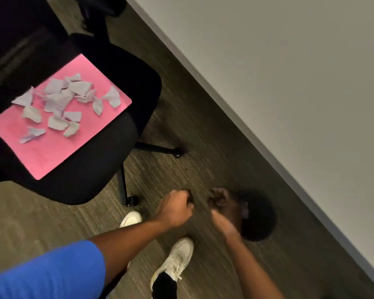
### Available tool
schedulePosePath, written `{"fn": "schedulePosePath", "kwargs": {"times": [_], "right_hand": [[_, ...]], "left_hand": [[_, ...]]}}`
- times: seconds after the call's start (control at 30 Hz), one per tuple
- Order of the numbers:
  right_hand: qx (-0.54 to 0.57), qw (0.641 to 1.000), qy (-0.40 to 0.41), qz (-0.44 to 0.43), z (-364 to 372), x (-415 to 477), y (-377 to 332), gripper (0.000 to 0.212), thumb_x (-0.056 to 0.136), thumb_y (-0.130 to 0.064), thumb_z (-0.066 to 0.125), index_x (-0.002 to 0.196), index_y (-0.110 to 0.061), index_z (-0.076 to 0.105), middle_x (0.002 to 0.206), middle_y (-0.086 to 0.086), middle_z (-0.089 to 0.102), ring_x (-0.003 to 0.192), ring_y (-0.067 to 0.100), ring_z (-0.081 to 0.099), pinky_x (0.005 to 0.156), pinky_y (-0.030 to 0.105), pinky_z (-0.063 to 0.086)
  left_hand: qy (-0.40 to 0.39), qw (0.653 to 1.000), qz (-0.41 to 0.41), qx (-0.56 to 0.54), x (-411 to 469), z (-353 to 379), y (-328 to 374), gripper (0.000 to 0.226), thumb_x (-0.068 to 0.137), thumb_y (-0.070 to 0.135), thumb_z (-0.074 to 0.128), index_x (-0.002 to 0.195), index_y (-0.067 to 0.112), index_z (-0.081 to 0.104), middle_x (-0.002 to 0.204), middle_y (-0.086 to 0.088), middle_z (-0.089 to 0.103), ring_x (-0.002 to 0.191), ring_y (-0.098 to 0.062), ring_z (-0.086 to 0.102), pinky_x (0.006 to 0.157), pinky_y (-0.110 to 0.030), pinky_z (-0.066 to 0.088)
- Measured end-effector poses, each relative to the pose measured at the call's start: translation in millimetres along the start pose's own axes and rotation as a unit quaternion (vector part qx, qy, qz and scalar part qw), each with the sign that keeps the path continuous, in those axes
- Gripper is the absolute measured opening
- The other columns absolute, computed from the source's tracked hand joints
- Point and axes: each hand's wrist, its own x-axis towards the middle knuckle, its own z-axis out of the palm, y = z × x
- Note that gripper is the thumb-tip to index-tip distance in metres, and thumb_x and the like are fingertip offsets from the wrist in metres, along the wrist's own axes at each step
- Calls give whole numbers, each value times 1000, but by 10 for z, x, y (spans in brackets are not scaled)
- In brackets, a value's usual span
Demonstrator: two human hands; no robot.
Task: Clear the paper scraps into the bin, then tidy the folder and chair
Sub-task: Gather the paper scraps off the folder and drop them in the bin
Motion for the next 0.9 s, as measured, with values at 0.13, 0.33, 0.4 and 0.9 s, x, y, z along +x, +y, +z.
{"fn": "schedulePosePath", "kwargs": {"times": [0.13,0.33,0.4,0.9], "right_hand": [[7,997,-34,-64,238,21,-713,37,92,-33,78,124,-40,61,115,-10,70,103,9,69,81,25,54],[-77,977,-61,-190,656,143,-1774,74,84,-57,80,146,-41,43,128,-8,64,109,19,69,101,40,54],[-113,965,-74,-226,814,209,-2089,89,82,-64,78,155,-44,31,144,0,53,124,21,61,101,41,52],[-386,845,-75,-364,2017,846,-3555,101,85,-75,67,164,-48,10,171,18,9,151,39,31,99,55,56]], "left_hand": [[111,994,8,-8,-185,-734,-466,10,98,32,61,101,28,70,103,8,73,99,-17,73,84,-38,59],[347,936,-54,27,-287,-1751,-1021,30,93,45,66,110,21,64,114,2,59,117,-23,57,76,-42,59],[374,916,-137,46,-245,-2034,-1208,62,90,59,65,128,11,57,135,-9,52,131,-32,48,85,-48,60],[301,912,-270,-70,247,-2625,-2187,147,61,95,67,165,38,-19,174,-24,-23,163,-52,-2,122,-68,30]]}}
